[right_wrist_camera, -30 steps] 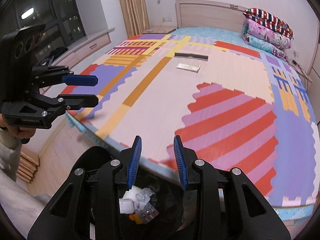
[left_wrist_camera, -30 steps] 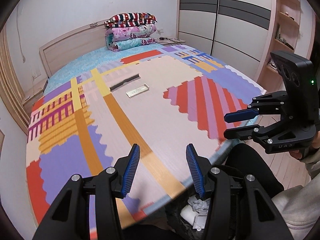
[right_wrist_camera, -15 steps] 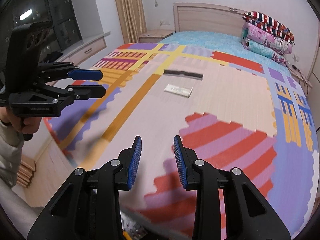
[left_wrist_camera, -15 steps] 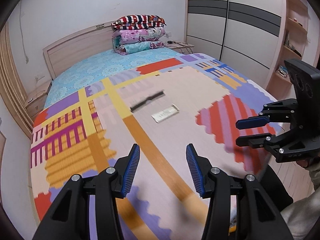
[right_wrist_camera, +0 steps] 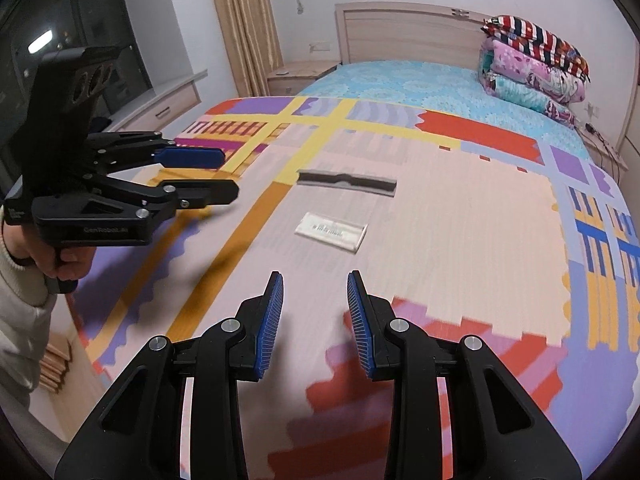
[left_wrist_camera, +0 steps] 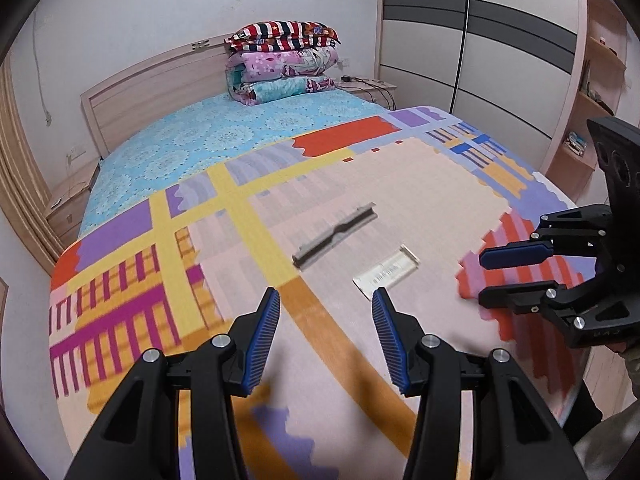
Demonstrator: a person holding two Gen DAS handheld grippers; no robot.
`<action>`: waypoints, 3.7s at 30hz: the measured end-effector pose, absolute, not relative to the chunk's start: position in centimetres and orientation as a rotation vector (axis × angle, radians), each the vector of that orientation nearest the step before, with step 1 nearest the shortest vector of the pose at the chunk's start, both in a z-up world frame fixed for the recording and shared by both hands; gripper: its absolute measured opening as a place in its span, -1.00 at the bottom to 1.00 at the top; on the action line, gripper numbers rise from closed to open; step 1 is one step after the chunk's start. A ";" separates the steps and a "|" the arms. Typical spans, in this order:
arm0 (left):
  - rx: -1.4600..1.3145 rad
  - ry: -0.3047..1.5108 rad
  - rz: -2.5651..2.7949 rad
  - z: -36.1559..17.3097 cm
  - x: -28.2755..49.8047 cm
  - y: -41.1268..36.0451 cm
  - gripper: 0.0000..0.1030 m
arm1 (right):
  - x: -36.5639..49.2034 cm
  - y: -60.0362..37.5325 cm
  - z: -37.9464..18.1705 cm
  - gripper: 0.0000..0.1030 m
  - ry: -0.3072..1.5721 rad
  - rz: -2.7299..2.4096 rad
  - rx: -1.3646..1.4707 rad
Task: Collect trash
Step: 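Grasp the grey strip with the left tool while the right tool grasps the white card, then carry the grey strip and white card in both tools over the trash bin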
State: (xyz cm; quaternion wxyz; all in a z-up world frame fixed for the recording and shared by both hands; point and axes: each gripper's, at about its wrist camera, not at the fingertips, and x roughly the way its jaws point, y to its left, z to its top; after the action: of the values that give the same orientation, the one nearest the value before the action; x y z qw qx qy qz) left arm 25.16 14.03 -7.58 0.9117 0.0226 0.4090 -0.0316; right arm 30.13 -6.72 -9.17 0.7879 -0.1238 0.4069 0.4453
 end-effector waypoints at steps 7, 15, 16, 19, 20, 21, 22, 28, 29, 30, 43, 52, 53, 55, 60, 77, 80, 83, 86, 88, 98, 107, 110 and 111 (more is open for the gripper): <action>0.044 0.859 -0.077 -8.7 28.8 14.8 -0.10 | 32.2 -5.4 -10.0 -0.37 0.897 0.939 -0.246; 0.034 0.880 -0.089 -9.9 31.6 15.2 -0.10 | 34.5 -5.1 -11.3 -0.58 0.942 0.895 -0.179; 0.036 0.884 -0.090 -10.1 31.8 15.2 -0.10 | 34.6 -5.1 -11.3 -0.59 0.944 0.893 -0.176; 0.043 0.890 -0.093 -10.6 32.4 15.2 -0.10 | 34.8 -4.9 -11.5 -0.60 0.948 0.893 -0.175; 0.044 0.892 -0.096 -10.8 32.5 15.2 -0.10 | 34.8 -4.8 -11.6 -0.60 0.947 0.894 -0.175; 0.046 0.897 -0.101 -11.1 32.8 15.2 -0.10 | 34.8 -4.8 -11.6 -0.60 0.948 0.896 -0.175; 0.044 0.902 -0.104 -11.3 33.0 15.3 -0.10 | 34.7 -4.7 -11.6 -0.60 0.948 0.898 -0.176; 0.043 0.915 -0.118 -11.9 33.5 15.5 -0.37 | 34.6 -4.4 -12.0 -0.65 0.954 0.893 -0.189; 0.043 0.915 -0.121 -11.9 33.5 15.4 -0.46 | 34.7 -4.3 -12.1 -0.68 0.957 0.890 -0.192; 0.044 0.915 -0.124 -11.9 33.5 15.4 -0.53 | 34.7 -4.3 -12.2 -0.75 0.961 0.887 -0.192; 0.051 0.891 -0.132 -10.9 31.7 14.6 -0.78 | 34.6 -5.2 -11.5 -0.93 0.950 0.884 -0.155; 0.066 0.848 -0.131 -8.0 28.8 13.0 -0.78 | 33.1 -6.2 -9.4 -0.93 0.913 0.891 -0.152; 0.068 0.843 -0.130 -7.6 28.4 12.9 -0.78 | 32.8 -6.4 -9.1 -0.93 0.907 0.892 -0.153; 0.074 0.833 -0.127 -6.8 27.5 12.4 -0.78 | 32.3 -6.7 -8.6 -0.93 0.897 0.892 -0.153; 0.085 0.812 -0.120 -5.0 25.2 11.2 -0.78 | 30.6 -7.9 -7.0 -0.93 0.866 0.895 -0.154; 0.122 0.745 -0.124 -1.2 17.3 6.0 -0.78 | 24.9 -12.6 -3.4 -0.93 0.785 0.904 -0.155; 0.126 0.739 -0.123 -1.0 16.1 5.3 -0.78 | 23.8 -13.6 -3.3 -0.93 0.777 0.908 -0.159; 0.127 0.736 -0.125 -1.0 14.6 4.5 -0.78 | 22.5 -14.3 -3.2 -0.93 0.772 0.912 -0.166; 0.133 0.740 -0.129 -1.4 13.4 3.8 -0.78 | 21.4 -15.0 -3.3 -0.93 0.770 0.919 -0.175; 0.131 0.742 -0.130 -1.7 12.5 3.3 -0.78 | 20.7 -15.4 -3.4 -0.93 0.770 0.922 -0.182; 0.128 0.762 -0.138 -3.7 8.0 1.6 -0.78 | 17.4 -17.6 -5.5 -0.93 0.807 0.928 -0.209; 0.110 0.799 -0.170 -6.2 5.0 0.3 -0.78 | 15.0 -18.4 -9.4 -0.93 0.894 0.941 -0.230; 0.100 0.824 -0.183 -7.3 4.2 -0.2 -0.78 | 14.4 -18.6 -10.5 -0.93 0.921 0.946 -0.238; 0.097 0.831 -0.188 -7.7 3.9 -0.4 -0.78 | 14.1 -18.7 -11.1 -0.93 0.936 0.949 -0.243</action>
State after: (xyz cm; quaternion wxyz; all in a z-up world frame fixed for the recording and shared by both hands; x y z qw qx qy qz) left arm 3.88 -0.36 -7.68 0.9094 0.0468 0.4030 -0.0913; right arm 14.11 -18.67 -11.10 0.7792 -0.1124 0.4330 0.4389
